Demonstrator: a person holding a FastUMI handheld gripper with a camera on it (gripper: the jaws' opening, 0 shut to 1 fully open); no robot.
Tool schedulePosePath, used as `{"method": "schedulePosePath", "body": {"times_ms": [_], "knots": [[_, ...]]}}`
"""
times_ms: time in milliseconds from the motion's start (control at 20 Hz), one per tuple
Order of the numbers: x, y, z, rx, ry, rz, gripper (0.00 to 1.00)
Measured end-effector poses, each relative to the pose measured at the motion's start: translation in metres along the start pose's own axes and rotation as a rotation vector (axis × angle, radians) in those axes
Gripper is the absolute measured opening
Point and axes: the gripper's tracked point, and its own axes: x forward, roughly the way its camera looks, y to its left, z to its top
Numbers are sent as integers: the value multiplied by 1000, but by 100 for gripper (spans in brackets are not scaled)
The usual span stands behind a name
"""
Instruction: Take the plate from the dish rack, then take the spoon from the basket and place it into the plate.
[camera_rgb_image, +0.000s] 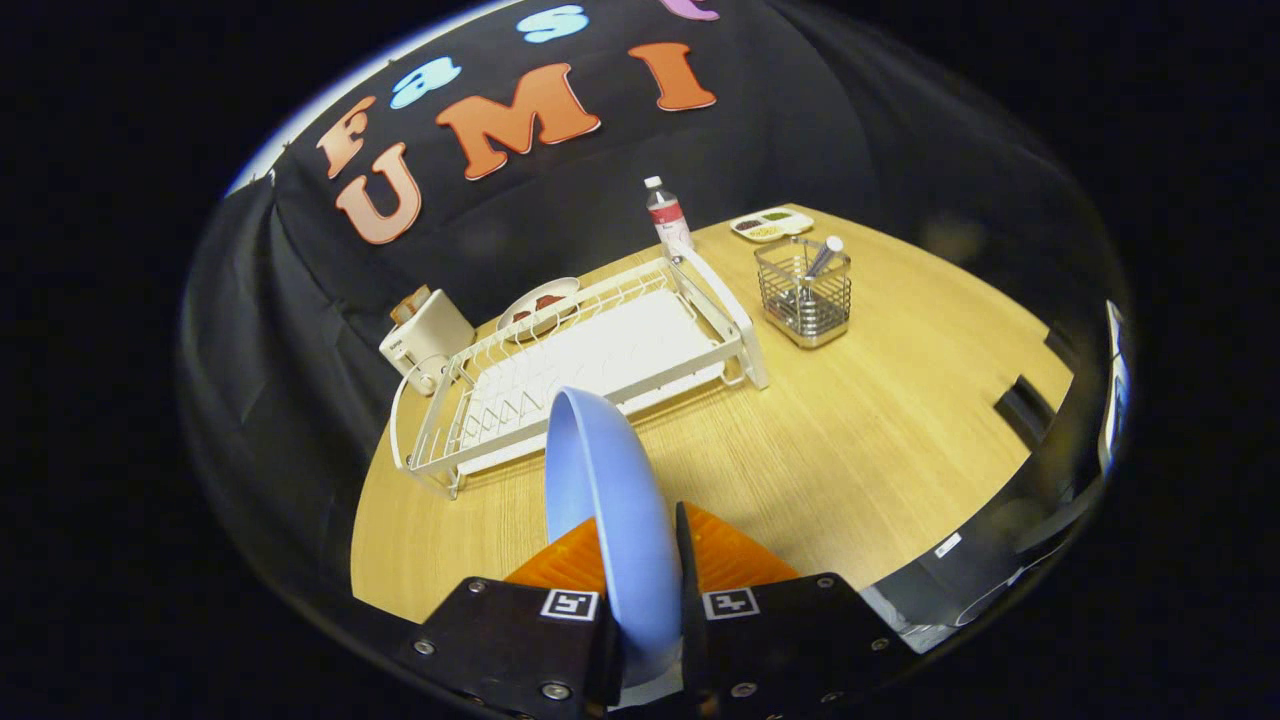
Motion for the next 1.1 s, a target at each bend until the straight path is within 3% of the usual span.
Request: {"method": "schedulePosePath", "body": {"times_ms": [400,750,850,1100], "knots": [[47,2,-28,371,84,131,23],[61,1,-50,392,150,146,29],[60,-4,-55,372,167,136,36],[52,-33,-29,233,115,94,75]]}}
